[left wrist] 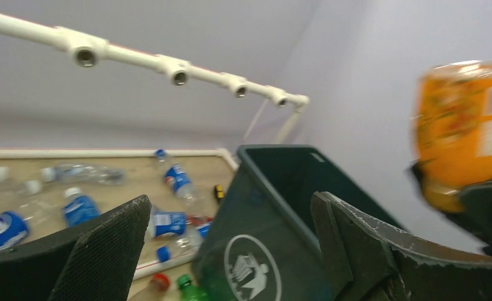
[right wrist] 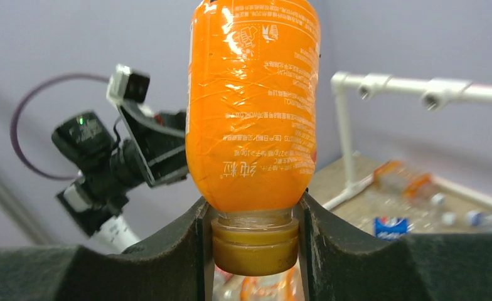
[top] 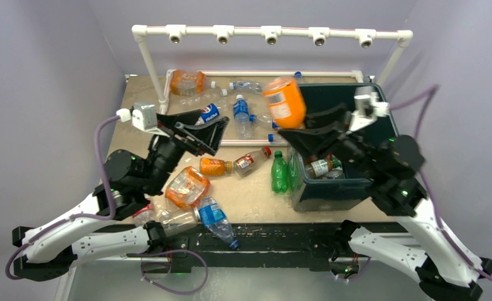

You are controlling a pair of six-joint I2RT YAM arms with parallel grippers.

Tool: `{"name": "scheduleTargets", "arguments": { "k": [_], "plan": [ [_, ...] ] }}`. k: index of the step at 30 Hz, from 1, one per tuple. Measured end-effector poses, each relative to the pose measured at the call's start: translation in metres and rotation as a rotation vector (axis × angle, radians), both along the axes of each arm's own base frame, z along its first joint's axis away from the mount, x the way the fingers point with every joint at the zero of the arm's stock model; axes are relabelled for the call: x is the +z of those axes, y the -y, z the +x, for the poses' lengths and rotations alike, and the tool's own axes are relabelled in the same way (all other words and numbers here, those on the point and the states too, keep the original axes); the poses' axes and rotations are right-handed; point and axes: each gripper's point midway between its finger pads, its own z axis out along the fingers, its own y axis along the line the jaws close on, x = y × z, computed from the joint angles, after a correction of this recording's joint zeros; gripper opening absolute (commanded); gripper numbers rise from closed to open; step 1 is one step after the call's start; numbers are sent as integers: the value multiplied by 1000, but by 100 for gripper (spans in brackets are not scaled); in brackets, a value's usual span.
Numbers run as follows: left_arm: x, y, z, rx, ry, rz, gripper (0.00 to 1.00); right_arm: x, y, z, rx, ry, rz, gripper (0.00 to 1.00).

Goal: Put the plastic bottles in the bin
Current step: Place the plastic bottle in the trash bin.

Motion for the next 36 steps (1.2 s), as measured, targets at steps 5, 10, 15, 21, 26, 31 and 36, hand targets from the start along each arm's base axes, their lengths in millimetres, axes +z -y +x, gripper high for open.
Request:
{"name": "scheduleTargets", "arguments": {
  "k": [5,10,15,21,26,31,36],
  "plan": [
    [-19,-50,4,169,-30,107,97,44,58,-3,-230,92,77,0],
    [-50,-91,13,359,-72,207,97,37,89,21,-439,32,74,0],
    [-119,-96,25,471,-124,418,98,-3,104,56,-634,-84,-15,0],
    [-146,-102,26,506,-148,502,98,-24,123,72,-790,-149,-57,0],
    [-143,-112,22,515,-155,463,98,-29,142,72,-877,-163,-57,0],
    [-151,-106,25,519,-170,494,98,-43,150,74,-924,-189,-89,0],
    [-163,-98,30,525,-187,559,99,-59,149,78,-940,-210,-128,0]
  ]
}}
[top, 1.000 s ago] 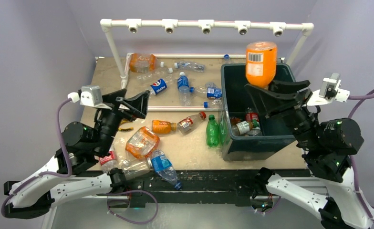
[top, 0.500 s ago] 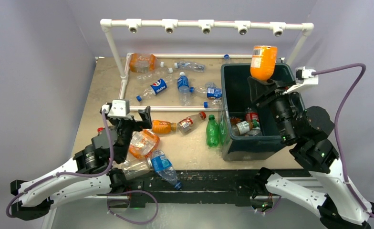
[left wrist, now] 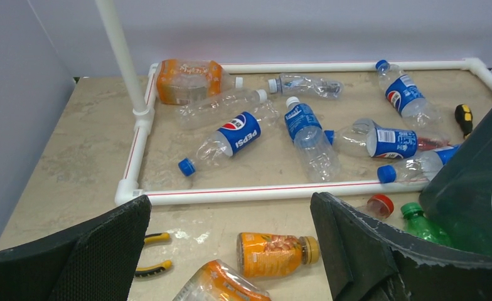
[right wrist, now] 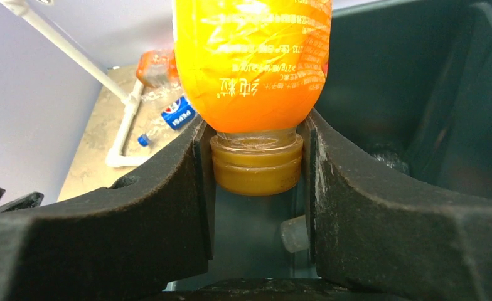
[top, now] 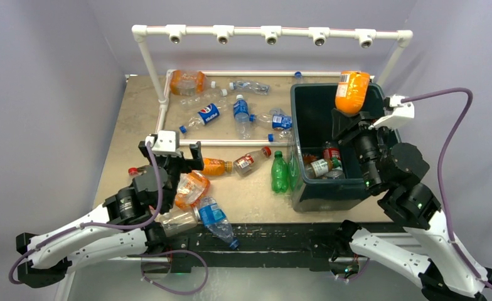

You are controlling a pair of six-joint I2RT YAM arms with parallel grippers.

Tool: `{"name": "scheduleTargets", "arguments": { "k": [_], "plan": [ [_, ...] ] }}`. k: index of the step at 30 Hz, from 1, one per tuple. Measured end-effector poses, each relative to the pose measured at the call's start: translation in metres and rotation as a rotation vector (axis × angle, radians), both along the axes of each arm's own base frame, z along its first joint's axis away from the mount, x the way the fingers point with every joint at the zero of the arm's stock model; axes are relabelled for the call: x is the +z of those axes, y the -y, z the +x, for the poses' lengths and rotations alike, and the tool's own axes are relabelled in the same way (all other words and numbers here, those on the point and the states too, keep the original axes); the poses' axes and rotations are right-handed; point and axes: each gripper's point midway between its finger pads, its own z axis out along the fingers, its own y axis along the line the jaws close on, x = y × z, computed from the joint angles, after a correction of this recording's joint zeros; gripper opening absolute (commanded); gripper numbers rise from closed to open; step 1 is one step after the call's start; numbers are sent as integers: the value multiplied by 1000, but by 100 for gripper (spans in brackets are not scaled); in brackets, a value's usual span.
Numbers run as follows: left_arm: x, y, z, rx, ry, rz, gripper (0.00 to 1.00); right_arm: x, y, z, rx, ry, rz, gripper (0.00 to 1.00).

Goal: Put the plastic bottles in the bin
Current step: Place the plastic bottle in the trash bin.

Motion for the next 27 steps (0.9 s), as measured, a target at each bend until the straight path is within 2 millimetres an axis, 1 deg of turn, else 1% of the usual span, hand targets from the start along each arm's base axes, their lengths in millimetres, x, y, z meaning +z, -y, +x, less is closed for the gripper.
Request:
{"name": "scheduleTargets", "arguments": {
  "k": [6,13,16,17,19,24,26,27],
  "plan": [
    [-2,-3,1,22,-4,9,99,-23,-7,5,3,-45,-9,0],
    [-2,-5,1,36,-3,9,99,-70,-23,11,44,-145,-38,0],
    [-4,-3,2,35,-9,13,99,-82,-29,11,65,-170,-42,0],
    [-5,-1,3,34,-12,17,99,-84,-30,11,70,-175,-41,7],
    [-8,1,4,35,-19,22,99,-86,-32,10,82,-183,-37,25],
    [-11,2,5,36,-27,38,99,-86,-35,9,98,-187,-15,66],
    [-12,2,5,36,-29,42,99,-85,-36,7,108,-186,-3,78],
    [-12,2,5,36,-30,44,99,-85,-37,6,113,-186,0,82]
  ]
}}
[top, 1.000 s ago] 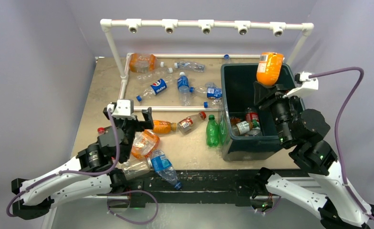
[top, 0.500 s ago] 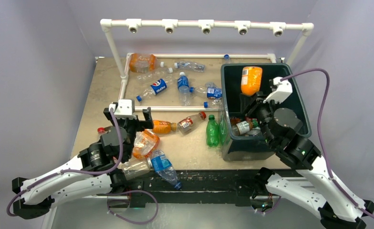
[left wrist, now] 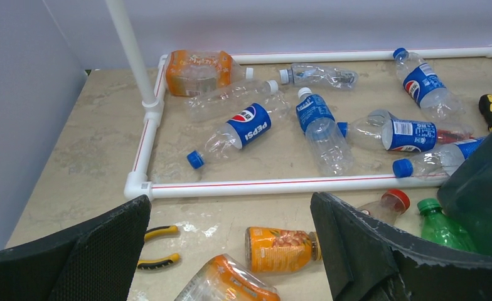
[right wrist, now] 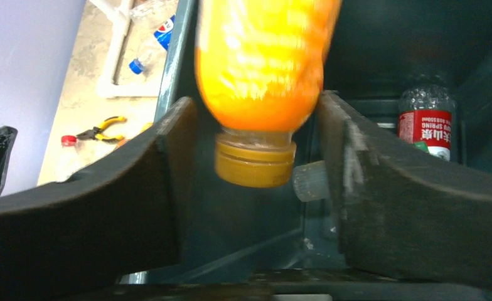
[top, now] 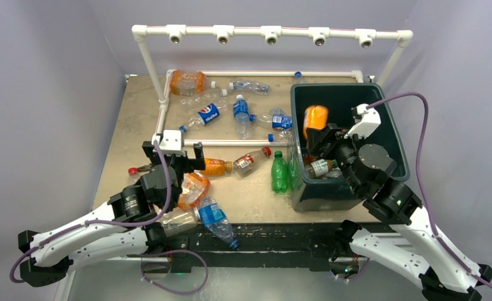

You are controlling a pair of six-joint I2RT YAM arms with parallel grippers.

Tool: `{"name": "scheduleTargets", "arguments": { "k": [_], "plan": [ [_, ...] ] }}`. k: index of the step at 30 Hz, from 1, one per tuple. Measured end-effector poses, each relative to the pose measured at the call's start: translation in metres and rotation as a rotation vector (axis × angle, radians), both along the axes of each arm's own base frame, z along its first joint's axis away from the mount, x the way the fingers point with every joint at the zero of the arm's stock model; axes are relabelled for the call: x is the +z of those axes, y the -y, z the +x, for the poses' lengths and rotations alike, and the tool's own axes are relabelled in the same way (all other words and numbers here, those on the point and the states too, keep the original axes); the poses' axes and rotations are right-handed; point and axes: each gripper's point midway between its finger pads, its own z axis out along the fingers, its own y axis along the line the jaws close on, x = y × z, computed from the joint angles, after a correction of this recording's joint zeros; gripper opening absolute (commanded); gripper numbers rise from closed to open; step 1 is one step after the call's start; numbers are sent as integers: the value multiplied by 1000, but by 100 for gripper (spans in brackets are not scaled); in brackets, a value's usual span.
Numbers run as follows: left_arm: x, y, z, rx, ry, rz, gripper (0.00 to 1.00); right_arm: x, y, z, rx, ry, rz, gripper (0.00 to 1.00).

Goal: Put the plastic bottles in the bin
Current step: Place the plastic bottle in the trash bin.

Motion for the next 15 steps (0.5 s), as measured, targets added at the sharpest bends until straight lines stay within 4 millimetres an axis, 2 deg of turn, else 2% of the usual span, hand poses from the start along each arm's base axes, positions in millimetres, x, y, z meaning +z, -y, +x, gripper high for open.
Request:
{"name": "scheduleTargets", "arguments": {
  "k": [5,8,11,15],
  "plan": [
    [-2,-1,0,8,-5,12,99,7,3,-4,6,0,-2,89],
    [-4,-1,2,20,-10,26,99,24,2,-9,34,28,11,89],
    [-7,0,3,28,-16,41,99,44,-10,-20,144,85,29,89],
    [-13,5,6,29,-29,67,99,70,-45,-47,414,193,45,88]
  ]
}}
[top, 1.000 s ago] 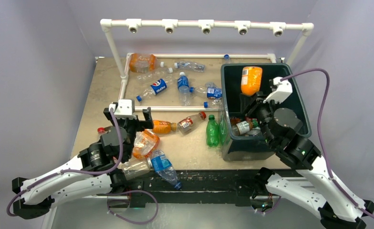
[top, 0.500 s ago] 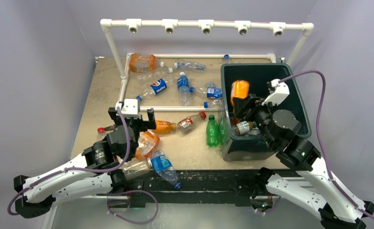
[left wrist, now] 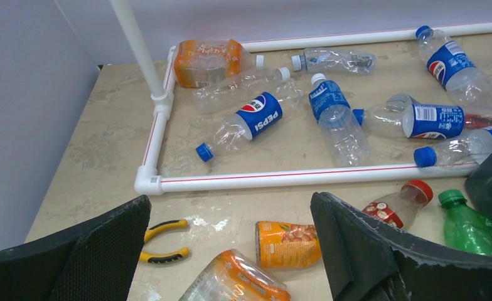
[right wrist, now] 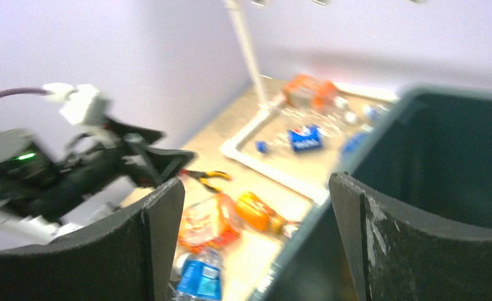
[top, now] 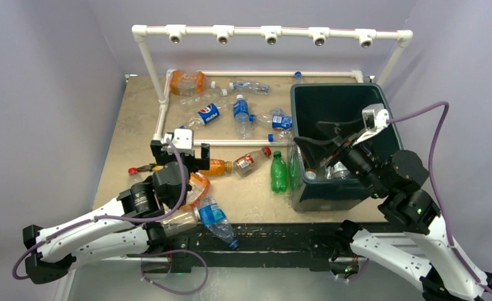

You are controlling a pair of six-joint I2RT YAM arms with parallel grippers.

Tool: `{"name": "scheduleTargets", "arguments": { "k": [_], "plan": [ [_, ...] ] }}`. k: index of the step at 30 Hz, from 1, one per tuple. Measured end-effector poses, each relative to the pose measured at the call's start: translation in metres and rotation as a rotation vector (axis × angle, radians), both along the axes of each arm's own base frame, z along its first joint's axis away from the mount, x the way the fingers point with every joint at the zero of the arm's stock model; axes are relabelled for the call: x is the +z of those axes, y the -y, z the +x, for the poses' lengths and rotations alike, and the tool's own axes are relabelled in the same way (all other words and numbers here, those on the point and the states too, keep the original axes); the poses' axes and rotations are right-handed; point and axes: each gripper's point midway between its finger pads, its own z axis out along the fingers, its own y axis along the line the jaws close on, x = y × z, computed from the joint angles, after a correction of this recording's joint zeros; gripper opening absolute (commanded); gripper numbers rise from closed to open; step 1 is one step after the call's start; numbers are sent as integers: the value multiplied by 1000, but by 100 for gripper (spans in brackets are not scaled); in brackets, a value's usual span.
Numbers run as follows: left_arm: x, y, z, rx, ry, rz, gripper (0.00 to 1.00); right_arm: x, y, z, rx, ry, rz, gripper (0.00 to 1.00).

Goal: Put the plastic bottles in the bin
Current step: Place the plastic bottle in the trash bin.

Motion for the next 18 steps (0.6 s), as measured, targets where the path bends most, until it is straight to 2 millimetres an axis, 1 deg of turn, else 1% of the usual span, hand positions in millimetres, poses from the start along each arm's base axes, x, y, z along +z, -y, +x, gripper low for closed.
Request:
{"name": "scheduleTargets", "arguments": {
  "k": [2,4,6,8,10,12,13,16,18],
  "plan": [
    [-4,3,1,-4,-9,15,99,8,-18,-15,132,47,3,88],
    [-9,10,3,-21,-24,37,99,10,-34,-28,251,88,6,88],
    [-19,22,6,-51,-51,70,99,5,-45,-40,338,112,5,89],
    [-31,34,9,-86,-92,109,98,-3,-50,-47,389,118,0,89],
    [-44,56,13,-145,-150,151,97,-9,-52,-53,425,124,-4,89],
    [-60,84,17,-229,-222,185,97,-6,-52,-59,449,142,3,89],
    [-67,95,18,-263,-251,198,97,-4,-51,-61,452,151,7,89],
    [-89,133,14,-389,-348,190,97,2,-48,-67,463,177,19,89],
    [-98,152,9,-454,-395,152,97,6,-45,-70,463,191,27,89]
  ]
}}
